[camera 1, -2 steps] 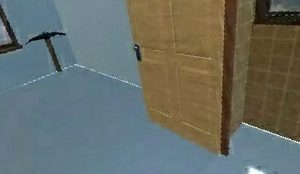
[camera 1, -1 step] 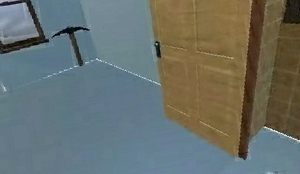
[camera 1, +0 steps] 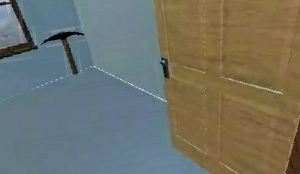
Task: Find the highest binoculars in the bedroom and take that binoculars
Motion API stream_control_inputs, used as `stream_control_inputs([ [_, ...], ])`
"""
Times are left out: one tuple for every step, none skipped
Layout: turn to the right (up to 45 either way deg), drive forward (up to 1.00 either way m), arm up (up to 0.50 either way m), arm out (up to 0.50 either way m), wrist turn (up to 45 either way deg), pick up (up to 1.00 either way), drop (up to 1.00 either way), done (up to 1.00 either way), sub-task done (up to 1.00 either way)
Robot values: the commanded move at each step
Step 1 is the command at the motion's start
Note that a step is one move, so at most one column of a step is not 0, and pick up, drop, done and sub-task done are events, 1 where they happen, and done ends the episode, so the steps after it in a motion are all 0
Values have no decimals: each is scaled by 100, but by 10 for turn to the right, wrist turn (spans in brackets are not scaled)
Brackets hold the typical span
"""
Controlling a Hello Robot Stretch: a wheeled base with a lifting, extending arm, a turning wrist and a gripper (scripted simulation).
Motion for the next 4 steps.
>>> stream_control_inputs([
  [-330, 0, 0, 0, 0, 0, 0, 0, 0],
  [0, 100, 0, 0, 0, 0, 0, 0, 0],
  [-60, 0, 0, 0, 0, 0, 0, 0, 0],
  [0, 50, 0, 0, 0, 0, 0, 0, 0],
])
